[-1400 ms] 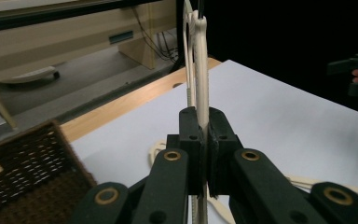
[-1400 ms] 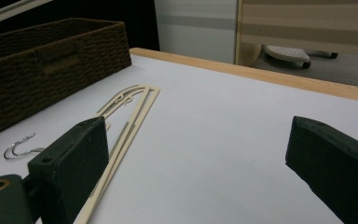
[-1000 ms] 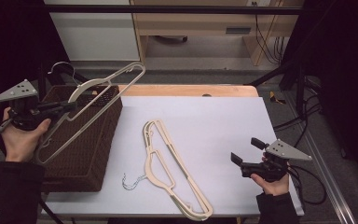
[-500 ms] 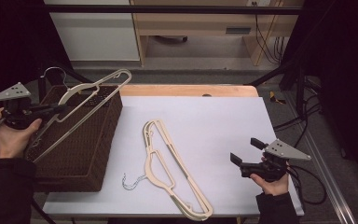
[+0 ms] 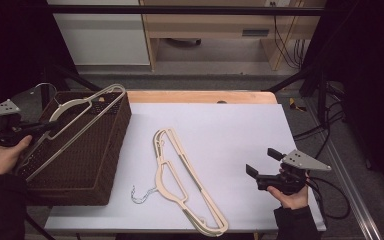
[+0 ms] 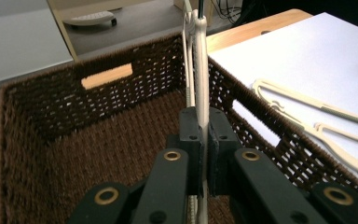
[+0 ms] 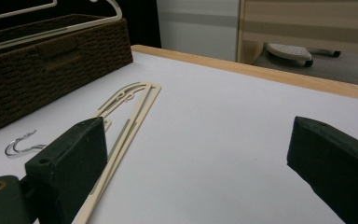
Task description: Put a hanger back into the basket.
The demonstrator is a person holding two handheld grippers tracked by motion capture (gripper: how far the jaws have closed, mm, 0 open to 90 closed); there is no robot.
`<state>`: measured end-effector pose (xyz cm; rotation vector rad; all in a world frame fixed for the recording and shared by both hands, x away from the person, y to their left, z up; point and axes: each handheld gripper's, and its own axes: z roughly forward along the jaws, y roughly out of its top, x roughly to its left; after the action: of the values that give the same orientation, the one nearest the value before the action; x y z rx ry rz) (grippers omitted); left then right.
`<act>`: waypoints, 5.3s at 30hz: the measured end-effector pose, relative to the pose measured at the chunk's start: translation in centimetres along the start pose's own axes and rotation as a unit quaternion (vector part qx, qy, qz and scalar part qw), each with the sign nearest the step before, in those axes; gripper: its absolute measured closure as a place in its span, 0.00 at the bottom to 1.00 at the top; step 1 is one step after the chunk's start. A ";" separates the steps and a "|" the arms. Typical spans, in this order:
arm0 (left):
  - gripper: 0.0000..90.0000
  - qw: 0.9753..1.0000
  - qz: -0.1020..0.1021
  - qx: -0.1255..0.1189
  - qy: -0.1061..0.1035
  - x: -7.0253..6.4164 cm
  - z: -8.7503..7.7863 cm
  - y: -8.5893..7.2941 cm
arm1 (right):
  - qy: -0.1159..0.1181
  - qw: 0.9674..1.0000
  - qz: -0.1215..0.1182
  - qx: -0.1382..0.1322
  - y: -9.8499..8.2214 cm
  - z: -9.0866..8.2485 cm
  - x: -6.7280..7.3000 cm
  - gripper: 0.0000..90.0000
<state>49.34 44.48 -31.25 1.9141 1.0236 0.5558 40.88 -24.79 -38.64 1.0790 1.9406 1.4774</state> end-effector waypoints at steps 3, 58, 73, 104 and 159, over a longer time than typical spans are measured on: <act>0.96 1.000 -0.001 0.020 0.009 0.2 0.3 -0.8 | -0.001 1.000 0.001 0.003 0.0 0.1 0.0 0.06; 0.43 0.962 -0.155 0.193 0.119 2.9 5.6 -7.1 | 0.009 1.000 -0.002 0.012 -0.2 0.7 0.4 0.06; 0.26 0.986 -0.083 0.041 0.138 -0.8 0.7 -3.0 | 0.006 1.000 -0.001 0.006 -0.1 0.2 0.3 0.06; 0.06 0.988 0.016 -0.127 -0.086 -19.2 4.2 -2.2 | 0.012 1.000 -0.003 -0.006 0.1 0.1 0.8 0.05; 0.83 0.977 0.088 0.136 -0.139 -23.8 15.3 -9.8 | 0.036 0.999 -0.014 0.023 -0.8 1.9 2.0 0.05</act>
<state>42.40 20.13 -47.24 2.2641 0.7832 0.2418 40.90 -22.11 -39.81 1.0274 2.0402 1.4810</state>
